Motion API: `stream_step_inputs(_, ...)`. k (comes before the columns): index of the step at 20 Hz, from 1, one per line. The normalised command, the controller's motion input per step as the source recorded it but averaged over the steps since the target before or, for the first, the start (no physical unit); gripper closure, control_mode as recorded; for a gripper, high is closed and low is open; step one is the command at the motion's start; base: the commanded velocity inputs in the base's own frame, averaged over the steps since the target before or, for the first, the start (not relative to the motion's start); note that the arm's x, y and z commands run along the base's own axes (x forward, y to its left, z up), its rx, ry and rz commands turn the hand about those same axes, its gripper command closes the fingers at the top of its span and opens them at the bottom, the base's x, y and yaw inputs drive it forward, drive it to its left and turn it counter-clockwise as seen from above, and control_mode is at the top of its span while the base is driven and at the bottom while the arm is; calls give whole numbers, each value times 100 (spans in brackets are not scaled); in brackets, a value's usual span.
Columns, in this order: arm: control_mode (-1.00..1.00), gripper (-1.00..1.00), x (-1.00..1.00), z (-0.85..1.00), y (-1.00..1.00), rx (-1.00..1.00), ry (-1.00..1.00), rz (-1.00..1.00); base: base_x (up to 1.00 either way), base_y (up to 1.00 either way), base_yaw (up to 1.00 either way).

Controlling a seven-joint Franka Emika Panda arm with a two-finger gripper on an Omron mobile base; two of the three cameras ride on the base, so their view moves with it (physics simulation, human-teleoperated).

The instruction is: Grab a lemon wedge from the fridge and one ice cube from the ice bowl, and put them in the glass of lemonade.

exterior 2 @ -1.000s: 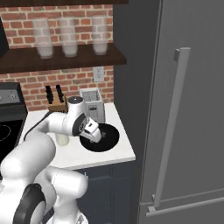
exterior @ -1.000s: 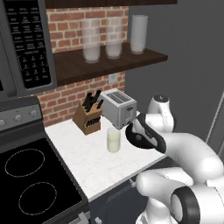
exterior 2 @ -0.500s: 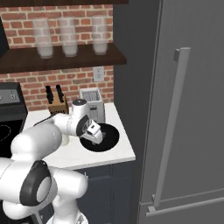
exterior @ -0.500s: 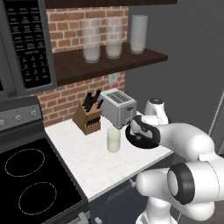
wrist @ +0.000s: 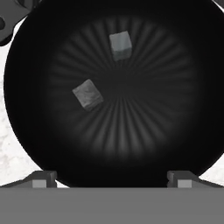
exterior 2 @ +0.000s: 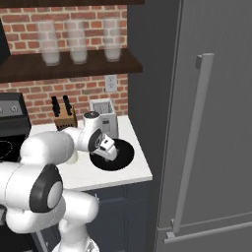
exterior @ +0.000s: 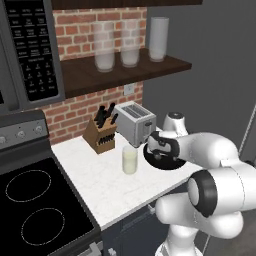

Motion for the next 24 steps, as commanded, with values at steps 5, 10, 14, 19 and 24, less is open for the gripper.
stream_step_inputs(5, -100, -100, 16, -15, 0, 0, 0, 0, 0, 0, 0)
stream_step_inputs(10, -100, -100, 17, -16, 0, 0, 0, 0, 0, 0, 0)
stream_step_inputs(14, -100, -100, 18, -14, 0, 0, 0, 0, 0, 0, 0)
stream_step_inputs(19, -100, -100, 22, -11, 0, 0, 0, 0, 0, 0, 0)
stream_step_inputs(24, -100, -100, 24, -13, 0, 0, 0, 0, 0, 0, 0)
